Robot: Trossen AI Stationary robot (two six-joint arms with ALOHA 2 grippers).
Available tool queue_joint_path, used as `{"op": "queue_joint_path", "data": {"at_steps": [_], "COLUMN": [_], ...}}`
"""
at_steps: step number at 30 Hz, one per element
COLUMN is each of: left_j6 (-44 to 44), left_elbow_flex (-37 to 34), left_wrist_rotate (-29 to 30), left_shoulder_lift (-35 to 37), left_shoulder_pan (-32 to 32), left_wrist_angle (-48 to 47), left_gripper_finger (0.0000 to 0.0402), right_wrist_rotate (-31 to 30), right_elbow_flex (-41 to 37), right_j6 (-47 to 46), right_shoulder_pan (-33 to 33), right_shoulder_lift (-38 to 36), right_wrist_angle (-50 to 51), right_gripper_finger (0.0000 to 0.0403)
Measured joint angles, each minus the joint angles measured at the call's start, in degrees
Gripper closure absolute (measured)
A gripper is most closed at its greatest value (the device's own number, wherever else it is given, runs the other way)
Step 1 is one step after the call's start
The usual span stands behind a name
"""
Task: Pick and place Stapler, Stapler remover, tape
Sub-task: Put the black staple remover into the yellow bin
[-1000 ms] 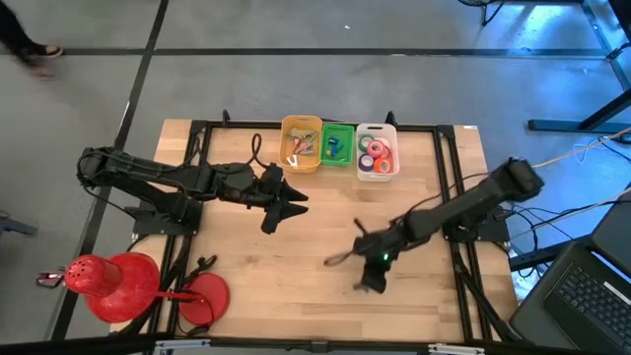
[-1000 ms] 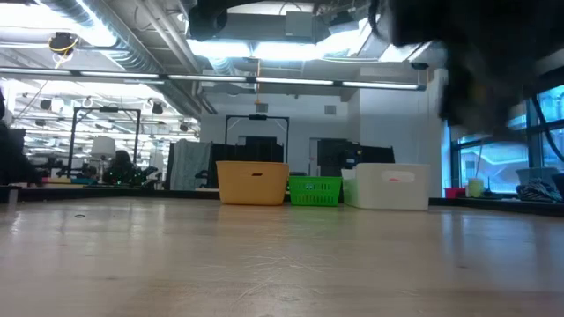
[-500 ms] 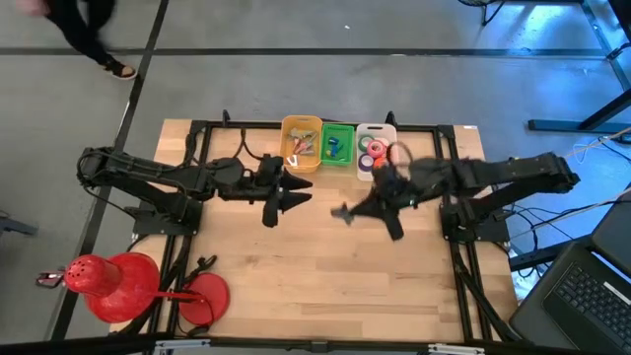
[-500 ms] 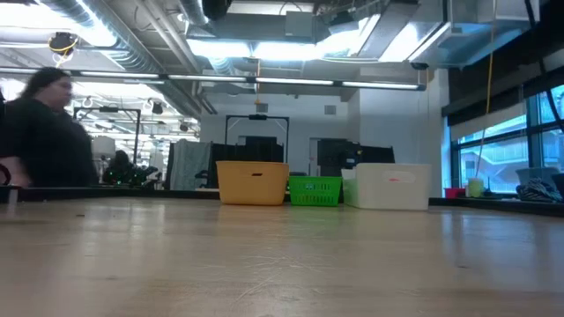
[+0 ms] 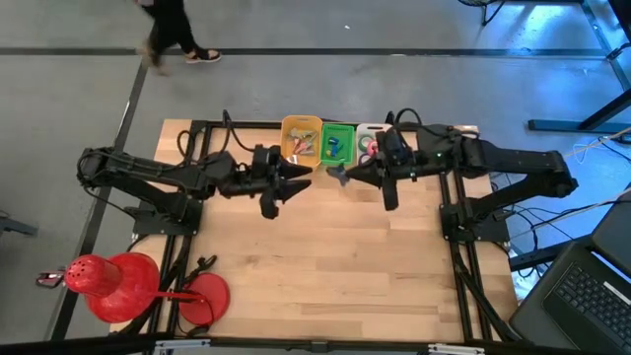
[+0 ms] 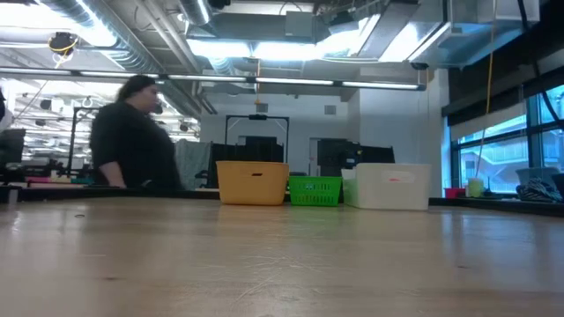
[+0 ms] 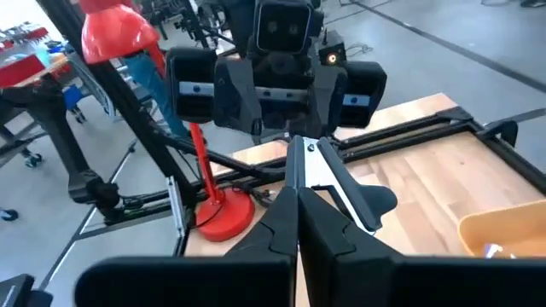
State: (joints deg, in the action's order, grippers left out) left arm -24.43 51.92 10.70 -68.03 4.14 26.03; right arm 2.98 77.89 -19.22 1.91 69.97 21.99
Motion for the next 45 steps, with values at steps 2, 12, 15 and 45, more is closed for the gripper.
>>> {"op": "queue_joint_path", "data": {"at_steps": [2, 12, 15, 45], "left_j6": [0.2, -1.0, -1.2, -0.3], "left_elbow_flex": [0.0, 0.0, 0.0, 0.0], "left_wrist_rotate": [0.1, -1.1, -2.5, -4.4], "left_shoulder_lift": [-0.1, -4.1, -5.1, -6.5], "left_shoulder_pan": [-0.6, -2.5, -2.9, -5.0], "left_wrist_angle": [-0.1, 1.7, 3.6, 5.5], "left_gripper_finger": [0.0213, 0.0213, 0.0213, 0.0315], "right_wrist_rotate": [0.1, 5.1, 6.1, 7.8], "right_elbow_flex": [0.0, 0.0, 0.0, 0.0], "right_j6": [0.2, 0.3, -0.1, 0.2], "right_shoulder_pan": [-0.7, -3.4, -3.7, -3.7], "right_shoulder_lift": [0.6, 2.6, 3.3, 5.8], "right_wrist_angle": [-1.0, -7.9, -8.4, -10.0], "right_gripper_finger": [0.0403, 0.0403, 0.0403, 0.0403]}}
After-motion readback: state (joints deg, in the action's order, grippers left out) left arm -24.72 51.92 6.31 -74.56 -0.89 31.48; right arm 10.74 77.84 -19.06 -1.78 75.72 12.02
